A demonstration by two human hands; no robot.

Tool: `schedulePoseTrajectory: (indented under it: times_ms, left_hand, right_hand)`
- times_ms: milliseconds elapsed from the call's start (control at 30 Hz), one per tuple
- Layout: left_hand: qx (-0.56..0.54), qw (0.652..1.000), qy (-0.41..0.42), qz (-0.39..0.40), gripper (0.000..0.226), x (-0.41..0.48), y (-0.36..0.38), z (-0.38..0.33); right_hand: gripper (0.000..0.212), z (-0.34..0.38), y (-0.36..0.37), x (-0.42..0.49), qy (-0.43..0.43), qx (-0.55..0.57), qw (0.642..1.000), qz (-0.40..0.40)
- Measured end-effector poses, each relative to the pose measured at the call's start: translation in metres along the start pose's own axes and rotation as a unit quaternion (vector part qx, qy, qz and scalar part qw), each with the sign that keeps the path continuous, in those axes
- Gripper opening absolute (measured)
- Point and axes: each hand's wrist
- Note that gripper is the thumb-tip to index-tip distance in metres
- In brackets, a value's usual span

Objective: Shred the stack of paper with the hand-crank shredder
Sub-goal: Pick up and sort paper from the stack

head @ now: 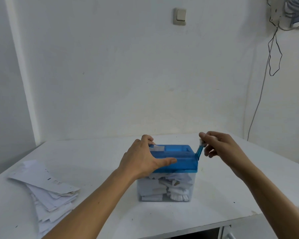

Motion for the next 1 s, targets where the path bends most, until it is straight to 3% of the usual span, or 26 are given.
schedulePoseTrajectory:
  times_ms: [233,567,733,867,1000]
  left_hand:
    - [0.01,1.0,0.008,-0.004,0.108,0.0,0.002,0.001]
    - [0.002,1.0,0.008,-0.007,0.106,-0.001,0.002,0.002]
    - [0.014,1.0,0.003,-0.011,0.105,-0.001,0.002,0.001]
    - [0.022,1.0,-0.003,-0.009,0.105,-0.001,0.002,-0.001]
    - [0.031,0.999,-0.007,-0.011,0.105,0.0,0.001,-0.004]
  right_hand:
    - [0.024,-0.005,0.012,0.038,-0.03,-0.03,0.994,-0.103]
    - [0.037,-0.051,0.035,0.051,0.055,-0.018,0.989,-0.136]
    - [0.042,-0.08,0.038,0.015,0.115,-0.045,0.99,-0.068]
    - [0.038,-0.081,0.026,-0.029,0.14,0.025,0.99,0.027]
    - [0.034,-0.052,-0.003,-0.054,0.077,0.031,0.986,0.147]
Point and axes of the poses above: each hand's wrist, its own x-axis towards the middle knuckle, its own y-axis out of the palm, z = x × y, and after that the axes turned 5 degrees about x, right-handed
